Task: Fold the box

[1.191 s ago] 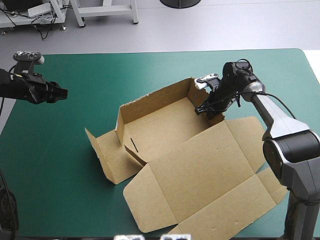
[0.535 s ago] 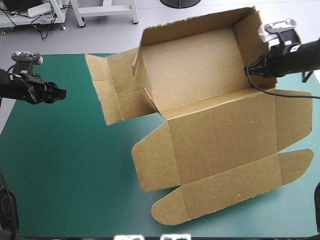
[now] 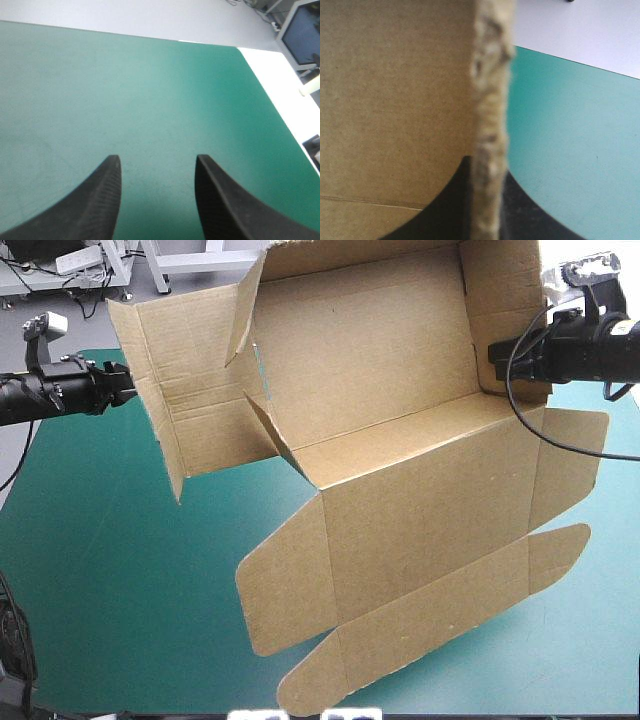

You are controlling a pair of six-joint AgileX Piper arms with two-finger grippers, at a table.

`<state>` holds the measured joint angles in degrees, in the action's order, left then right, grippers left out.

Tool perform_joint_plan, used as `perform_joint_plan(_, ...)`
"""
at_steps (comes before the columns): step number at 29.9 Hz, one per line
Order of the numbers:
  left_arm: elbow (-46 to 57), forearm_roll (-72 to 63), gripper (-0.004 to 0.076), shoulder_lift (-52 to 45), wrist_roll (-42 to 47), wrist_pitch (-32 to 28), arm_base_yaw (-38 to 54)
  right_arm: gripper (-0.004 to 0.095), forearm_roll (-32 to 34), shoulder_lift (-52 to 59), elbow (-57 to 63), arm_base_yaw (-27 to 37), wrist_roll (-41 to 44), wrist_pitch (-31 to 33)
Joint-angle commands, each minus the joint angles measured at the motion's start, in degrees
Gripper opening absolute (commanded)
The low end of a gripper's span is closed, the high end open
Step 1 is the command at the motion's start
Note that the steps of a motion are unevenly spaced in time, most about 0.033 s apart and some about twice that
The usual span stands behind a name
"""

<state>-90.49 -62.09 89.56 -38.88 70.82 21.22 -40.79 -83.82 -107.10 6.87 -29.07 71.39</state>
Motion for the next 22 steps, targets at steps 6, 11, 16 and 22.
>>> perform_joint_plan(6, -1.1, -6.6, 0.0340, -2.3, -1.6, 3.6, -10.0, -0.0020, -5.1, 0.9, -1.9, 0.2, -0.2, 0.6)
perform_joint_plan(11, -1.1, -6.5, 0.0340, -2.3, -1.6, 3.6, -15.6, -0.0020, -4.2, -0.7, -1.9, 0.2, -0.2, 0.3)
perform_joint_plan(16, -1.1, -8.8, 0.0340, -2.3, -2.0, 3.6, -18.2, -0.0020, -2.1, -2.8, -1.9, 0.2, 0.7, -0.7)
perform_joint_plan(22, -1.1, -10.5, 0.0340, -2.5, -3.1, 3.6, -20.8, -0.0020, 1.1, -5.2, -1.9, 0.2, 2.8, -4.6)
